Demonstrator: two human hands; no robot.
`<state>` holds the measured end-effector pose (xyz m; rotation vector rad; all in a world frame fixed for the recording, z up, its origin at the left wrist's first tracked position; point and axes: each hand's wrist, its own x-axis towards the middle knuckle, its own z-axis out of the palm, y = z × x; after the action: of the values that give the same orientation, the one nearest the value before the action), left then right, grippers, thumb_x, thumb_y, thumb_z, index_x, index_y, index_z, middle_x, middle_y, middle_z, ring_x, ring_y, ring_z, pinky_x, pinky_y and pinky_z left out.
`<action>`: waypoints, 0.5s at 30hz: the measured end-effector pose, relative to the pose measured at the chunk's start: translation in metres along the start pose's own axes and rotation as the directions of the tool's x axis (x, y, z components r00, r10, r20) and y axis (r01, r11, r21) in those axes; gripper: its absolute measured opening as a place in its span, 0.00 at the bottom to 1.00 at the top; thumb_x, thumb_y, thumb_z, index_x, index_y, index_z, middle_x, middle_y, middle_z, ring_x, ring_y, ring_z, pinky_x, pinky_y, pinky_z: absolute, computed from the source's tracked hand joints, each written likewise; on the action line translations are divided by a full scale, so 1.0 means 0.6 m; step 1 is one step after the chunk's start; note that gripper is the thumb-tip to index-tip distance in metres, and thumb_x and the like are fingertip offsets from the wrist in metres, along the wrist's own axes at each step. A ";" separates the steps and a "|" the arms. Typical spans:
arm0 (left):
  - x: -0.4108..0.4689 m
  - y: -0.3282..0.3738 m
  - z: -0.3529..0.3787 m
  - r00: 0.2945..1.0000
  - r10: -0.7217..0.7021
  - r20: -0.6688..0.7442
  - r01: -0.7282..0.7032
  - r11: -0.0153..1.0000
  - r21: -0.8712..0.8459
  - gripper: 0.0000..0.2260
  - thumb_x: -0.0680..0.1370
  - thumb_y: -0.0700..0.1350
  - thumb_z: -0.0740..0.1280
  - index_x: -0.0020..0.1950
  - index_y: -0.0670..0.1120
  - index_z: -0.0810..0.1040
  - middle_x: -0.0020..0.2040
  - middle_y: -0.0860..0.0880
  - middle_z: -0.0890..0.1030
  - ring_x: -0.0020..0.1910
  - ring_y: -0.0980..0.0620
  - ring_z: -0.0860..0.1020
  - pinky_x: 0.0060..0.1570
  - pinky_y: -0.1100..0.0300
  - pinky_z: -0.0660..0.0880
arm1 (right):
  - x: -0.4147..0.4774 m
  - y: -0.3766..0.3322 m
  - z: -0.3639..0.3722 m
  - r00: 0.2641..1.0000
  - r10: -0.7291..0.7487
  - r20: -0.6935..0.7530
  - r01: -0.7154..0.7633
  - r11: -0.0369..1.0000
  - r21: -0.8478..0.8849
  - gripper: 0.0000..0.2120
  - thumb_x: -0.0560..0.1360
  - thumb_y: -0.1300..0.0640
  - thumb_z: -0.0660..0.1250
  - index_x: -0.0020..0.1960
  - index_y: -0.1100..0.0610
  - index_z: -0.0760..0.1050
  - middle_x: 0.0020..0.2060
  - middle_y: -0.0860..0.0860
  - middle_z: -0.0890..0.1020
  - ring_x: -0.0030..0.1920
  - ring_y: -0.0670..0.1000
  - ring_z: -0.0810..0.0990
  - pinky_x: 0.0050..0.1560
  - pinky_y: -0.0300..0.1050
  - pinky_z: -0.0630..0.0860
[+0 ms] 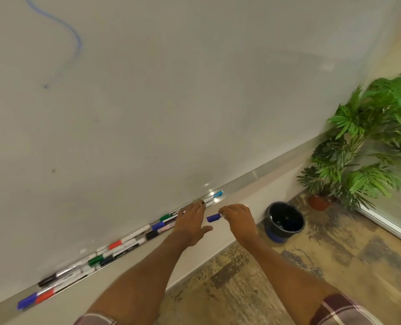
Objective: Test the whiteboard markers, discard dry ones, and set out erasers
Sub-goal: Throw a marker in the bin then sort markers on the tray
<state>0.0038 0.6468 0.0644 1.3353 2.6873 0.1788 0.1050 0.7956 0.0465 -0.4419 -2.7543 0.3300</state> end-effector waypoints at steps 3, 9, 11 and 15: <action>0.084 0.037 0.023 0.999 -0.023 0.040 0.024 1.000 -0.001 0.35 0.80 0.62 0.59 0.79 0.46 0.50 0.80 0.46 0.49 0.78 0.44 0.52 0.75 0.46 0.53 | 0.038 0.074 0.008 0.999 0.016 0.046 -0.016 1.000 0.008 0.14 0.75 0.59 0.67 0.61 0.53 0.77 0.57 0.51 0.80 0.59 0.53 0.75 0.62 0.42 0.67; 0.226 0.085 0.062 0.996 -0.015 0.083 0.009 0.998 0.068 0.34 0.81 0.63 0.53 0.80 0.45 0.46 0.80 0.45 0.45 0.78 0.44 0.49 0.76 0.44 0.47 | 0.120 0.211 0.029 0.998 0.032 0.057 -0.032 0.999 0.003 0.14 0.74 0.63 0.68 0.58 0.54 0.79 0.55 0.52 0.81 0.56 0.52 0.77 0.62 0.44 0.68; 0.260 0.092 0.073 0.997 -0.010 0.075 0.002 0.995 0.100 0.34 0.81 0.63 0.52 0.80 0.45 0.48 0.80 0.45 0.46 0.78 0.45 0.50 0.75 0.44 0.47 | 0.151 0.246 0.038 0.996 0.051 0.067 -0.051 0.999 0.007 0.14 0.73 0.64 0.69 0.57 0.54 0.79 0.54 0.52 0.82 0.55 0.52 0.77 0.61 0.44 0.70; 0.315 0.105 0.091 0.999 -0.012 0.050 0.007 0.995 0.099 0.33 0.80 0.63 0.55 0.79 0.45 0.52 0.79 0.44 0.52 0.77 0.45 0.55 0.73 0.44 0.50 | 0.206 0.307 0.052 0.997 0.053 0.064 -0.056 0.997 0.046 0.15 0.72 0.69 0.68 0.56 0.55 0.79 0.51 0.53 0.82 0.51 0.52 0.77 0.63 0.46 0.70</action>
<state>-0.0503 0.8379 0.0081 1.3352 2.6920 0.0107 0.0313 1.0023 0.0020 -0.5033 -2.7920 0.4292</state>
